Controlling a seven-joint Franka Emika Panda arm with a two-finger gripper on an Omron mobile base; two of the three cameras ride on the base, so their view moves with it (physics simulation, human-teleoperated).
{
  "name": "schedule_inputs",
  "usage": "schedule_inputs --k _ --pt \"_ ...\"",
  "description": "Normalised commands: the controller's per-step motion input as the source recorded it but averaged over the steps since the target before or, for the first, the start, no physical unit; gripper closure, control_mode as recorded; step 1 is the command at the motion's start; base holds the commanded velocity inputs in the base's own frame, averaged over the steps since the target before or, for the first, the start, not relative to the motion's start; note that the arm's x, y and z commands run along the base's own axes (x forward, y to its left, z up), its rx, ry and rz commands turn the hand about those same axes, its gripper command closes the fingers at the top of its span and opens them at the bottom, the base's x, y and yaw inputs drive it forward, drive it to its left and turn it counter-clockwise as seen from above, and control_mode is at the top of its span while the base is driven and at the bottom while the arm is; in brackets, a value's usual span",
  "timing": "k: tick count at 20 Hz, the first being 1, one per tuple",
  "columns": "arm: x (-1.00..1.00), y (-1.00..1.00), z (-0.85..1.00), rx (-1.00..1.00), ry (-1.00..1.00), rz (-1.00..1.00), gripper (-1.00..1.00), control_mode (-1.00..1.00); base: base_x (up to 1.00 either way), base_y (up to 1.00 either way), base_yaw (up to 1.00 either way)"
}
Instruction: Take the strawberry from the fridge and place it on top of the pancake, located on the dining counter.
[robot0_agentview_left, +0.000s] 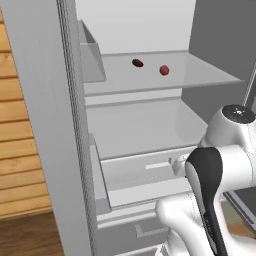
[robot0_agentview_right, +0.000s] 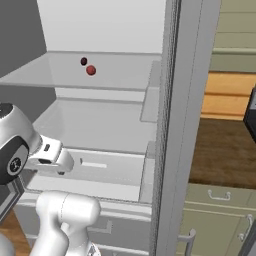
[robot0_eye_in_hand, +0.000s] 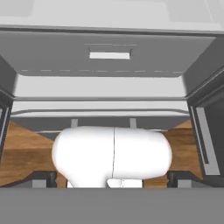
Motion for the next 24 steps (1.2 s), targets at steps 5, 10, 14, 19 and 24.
schedule_inputs --k 5,10,14,19,24 --pt "0.0 0.0 0.0 0.0 0.0 0.0 -1.0 1.0 0.66 0.11 0.0" --pt "0.0 0.0 0.0 0.0 0.0 0.0 -1.0 1.0 0.49 0.02 0.0" --pt "0.21 0.0 0.04 0.0 -0.38 -0.06 -1.0 -1.0 0.0 0.0 0.0" --pt "0.07 -0.04 0.44 0.03 -0.57 -0.02 -1.0 -1.0 0.0 0.0 0.0" --pt "0.06 0.06 0.92 0.01 -0.17 0.0 -1.0 -1.0 0.0 0.0 0.0"
